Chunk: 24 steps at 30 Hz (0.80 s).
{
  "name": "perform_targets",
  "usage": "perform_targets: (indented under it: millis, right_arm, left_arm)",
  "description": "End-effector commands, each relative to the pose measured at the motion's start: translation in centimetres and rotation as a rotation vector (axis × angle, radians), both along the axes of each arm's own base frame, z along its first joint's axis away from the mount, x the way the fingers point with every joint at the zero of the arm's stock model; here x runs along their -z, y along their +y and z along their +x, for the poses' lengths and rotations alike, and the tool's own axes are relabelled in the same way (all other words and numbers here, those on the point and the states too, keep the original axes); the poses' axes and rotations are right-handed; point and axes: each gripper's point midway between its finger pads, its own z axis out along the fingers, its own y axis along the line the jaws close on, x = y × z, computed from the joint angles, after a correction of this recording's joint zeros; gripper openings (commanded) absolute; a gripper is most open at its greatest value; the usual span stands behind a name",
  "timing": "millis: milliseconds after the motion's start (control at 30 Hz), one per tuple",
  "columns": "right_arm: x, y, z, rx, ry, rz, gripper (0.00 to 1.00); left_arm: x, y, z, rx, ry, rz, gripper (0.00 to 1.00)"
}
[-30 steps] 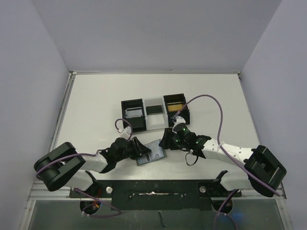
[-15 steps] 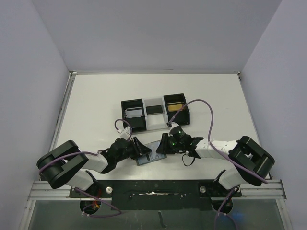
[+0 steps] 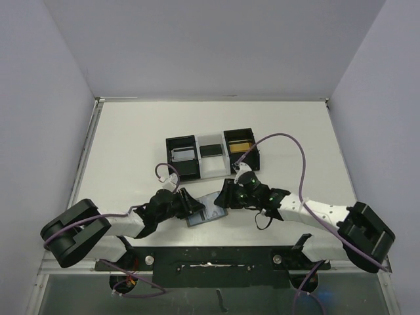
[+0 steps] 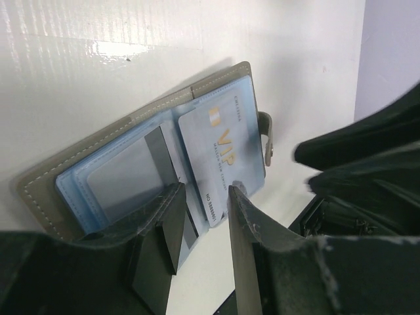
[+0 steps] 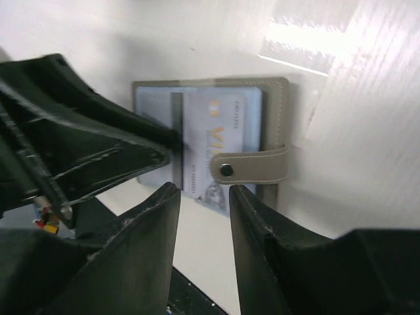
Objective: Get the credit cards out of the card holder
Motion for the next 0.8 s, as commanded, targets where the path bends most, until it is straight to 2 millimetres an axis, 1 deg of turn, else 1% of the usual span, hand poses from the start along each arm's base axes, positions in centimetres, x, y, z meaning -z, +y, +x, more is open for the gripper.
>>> perform_targets:
  millis: [0,67,167,233,267,300,367,467,567,667,767]
  right_arm:
    - [-6.0,1.3,1.4,-0.032,-0.162,0.086,0.38]
    - [-6.6,1.7,1.3,-0.044,-0.171,0.094,0.39]
    - [-6.6,3.1,1.0,-0.085,-0.151,0.108,0.39]
    - [-6.2,4.6,0.4,-0.132,-0.136,0.11,0.39]
    - [-5.8,5.1,0.4,-0.133,-0.129,0.095,0.38]
    - [-5.1,5.1,0.6,-0.109,-0.119,0.059,0.38]
    - [-3.8,4.5,1.1,-0.051,-0.098,-0.017,0.38]
    - [-2.6,3.7,2.0,0.009,-0.094,-0.097,0.38]
    - [-1.1,2.1,2.7,0.065,-0.091,-0.189,0.37]
    - [0.9,0.8,2.6,0.082,-0.049,-0.25,0.37]
    - [2.4,0.5,2.0,0.06,-0.022,-0.236,0.37]
  left_arm:
    - [0.0,0.4,0.2,-0.004,-0.026,0.037,0.32]
    - [-0.1,0.4,0.3,-0.005,-0.029,0.037,0.32]
    - [-0.1,0.4,0.3,-0.006,-0.03,0.035,0.32]
    - [0.0,0.5,0.2,-0.008,-0.027,0.036,0.32]
    - [0.1,0.6,0.1,-0.008,-0.023,0.037,0.32]
    - [0.0,0.6,0.1,-0.006,-0.023,0.033,0.32]
    - [-0.2,0.5,0.0,-0.005,-0.026,0.025,0.32]
    - [-0.4,0.5,0.0,-0.003,-0.032,0.025,0.32]
    - [-0.2,0.5,0.0,0.004,-0.028,0.031,0.32]
    - [-0.2,0.1,-0.1,0.024,-0.026,0.024,0.33]
    - [-0.1,-0.8,-0.1,0.065,-0.019,0.028,0.35]
